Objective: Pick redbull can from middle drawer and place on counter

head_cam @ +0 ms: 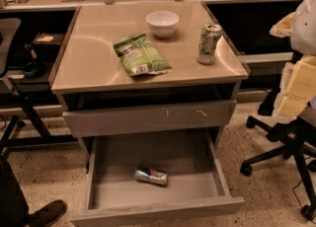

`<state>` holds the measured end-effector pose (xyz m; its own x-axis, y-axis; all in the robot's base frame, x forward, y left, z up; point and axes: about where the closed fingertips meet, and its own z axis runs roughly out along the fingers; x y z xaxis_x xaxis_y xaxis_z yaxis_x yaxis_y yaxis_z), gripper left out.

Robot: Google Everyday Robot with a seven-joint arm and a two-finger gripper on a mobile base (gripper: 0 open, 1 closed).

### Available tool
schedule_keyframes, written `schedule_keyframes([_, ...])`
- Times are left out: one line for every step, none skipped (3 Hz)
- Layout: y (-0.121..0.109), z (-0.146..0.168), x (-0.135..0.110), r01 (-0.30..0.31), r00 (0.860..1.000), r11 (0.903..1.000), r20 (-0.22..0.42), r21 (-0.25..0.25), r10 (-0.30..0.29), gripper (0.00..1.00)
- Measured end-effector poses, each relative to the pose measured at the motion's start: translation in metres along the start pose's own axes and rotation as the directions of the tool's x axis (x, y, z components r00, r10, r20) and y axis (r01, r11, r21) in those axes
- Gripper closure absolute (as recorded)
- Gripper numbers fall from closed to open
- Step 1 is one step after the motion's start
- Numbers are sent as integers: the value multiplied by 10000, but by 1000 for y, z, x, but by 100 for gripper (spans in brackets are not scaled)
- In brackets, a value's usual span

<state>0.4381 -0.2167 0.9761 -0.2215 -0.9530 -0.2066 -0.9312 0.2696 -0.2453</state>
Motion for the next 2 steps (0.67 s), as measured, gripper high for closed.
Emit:
schedule_keyframes([0,0,0,0,10000,10000,0,0,0,0])
schedule_keyframes([13,27,-5,-61,9999,9996,104,-280,64,0])
